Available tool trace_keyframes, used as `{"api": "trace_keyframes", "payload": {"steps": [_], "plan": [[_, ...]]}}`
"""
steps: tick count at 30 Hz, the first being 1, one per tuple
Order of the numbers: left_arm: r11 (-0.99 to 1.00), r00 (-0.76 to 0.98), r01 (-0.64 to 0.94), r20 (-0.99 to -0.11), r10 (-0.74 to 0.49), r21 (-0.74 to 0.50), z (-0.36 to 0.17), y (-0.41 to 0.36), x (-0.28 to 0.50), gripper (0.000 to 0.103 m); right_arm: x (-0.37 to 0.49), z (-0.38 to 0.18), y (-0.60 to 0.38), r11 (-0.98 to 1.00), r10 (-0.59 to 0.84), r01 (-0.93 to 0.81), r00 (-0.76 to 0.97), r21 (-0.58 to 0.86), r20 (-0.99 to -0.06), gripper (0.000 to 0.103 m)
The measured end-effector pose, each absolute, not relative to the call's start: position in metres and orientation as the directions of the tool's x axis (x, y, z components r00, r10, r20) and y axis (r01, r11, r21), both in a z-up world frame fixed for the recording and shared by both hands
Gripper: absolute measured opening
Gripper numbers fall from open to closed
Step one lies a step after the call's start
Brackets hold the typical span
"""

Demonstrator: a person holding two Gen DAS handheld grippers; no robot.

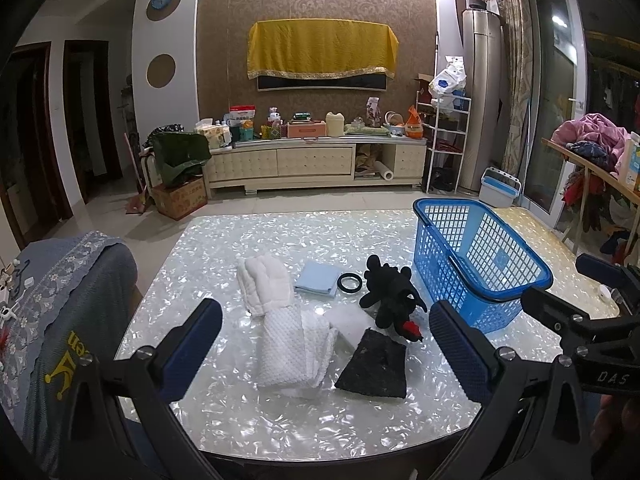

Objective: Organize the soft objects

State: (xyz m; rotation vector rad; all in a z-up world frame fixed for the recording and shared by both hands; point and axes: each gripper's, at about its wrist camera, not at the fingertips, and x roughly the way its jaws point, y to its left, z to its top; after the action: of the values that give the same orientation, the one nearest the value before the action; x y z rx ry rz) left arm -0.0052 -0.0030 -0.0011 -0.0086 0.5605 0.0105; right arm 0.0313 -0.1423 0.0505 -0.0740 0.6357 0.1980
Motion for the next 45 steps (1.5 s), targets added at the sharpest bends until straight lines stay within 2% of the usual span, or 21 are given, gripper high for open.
{"api": "trace_keyframes", "payload": {"steps": [32, 36, 45], "plan": [[1.000, 0.841, -0.004, -0.541, 0.004, 0.002, -0.004, -0.004, -0.006, 0.103, 0.032, 0.047, -0.143, 0.972, 0.182, -0.235, 0.756, -0.001, -0.629, 0.103], [1.000, 0.838, -0.007, -0.545, 0.012, 0.011, -0.004, -0.002, -0.005, 0.103, 0.033, 0.048, -0.145, 0.965, 0.220, -0.259, 0.750, 0.029, -0.623, 0.103], [1.000, 0.832, -0.002, -0.554, -0.003, -0.009, 0.004, 0.011, 0.013, 0.103, 0.040, 0.063, -0.136, 0.962, 0.188, -0.268, 0.785, -0.050, -0.590, 0.103]]}}
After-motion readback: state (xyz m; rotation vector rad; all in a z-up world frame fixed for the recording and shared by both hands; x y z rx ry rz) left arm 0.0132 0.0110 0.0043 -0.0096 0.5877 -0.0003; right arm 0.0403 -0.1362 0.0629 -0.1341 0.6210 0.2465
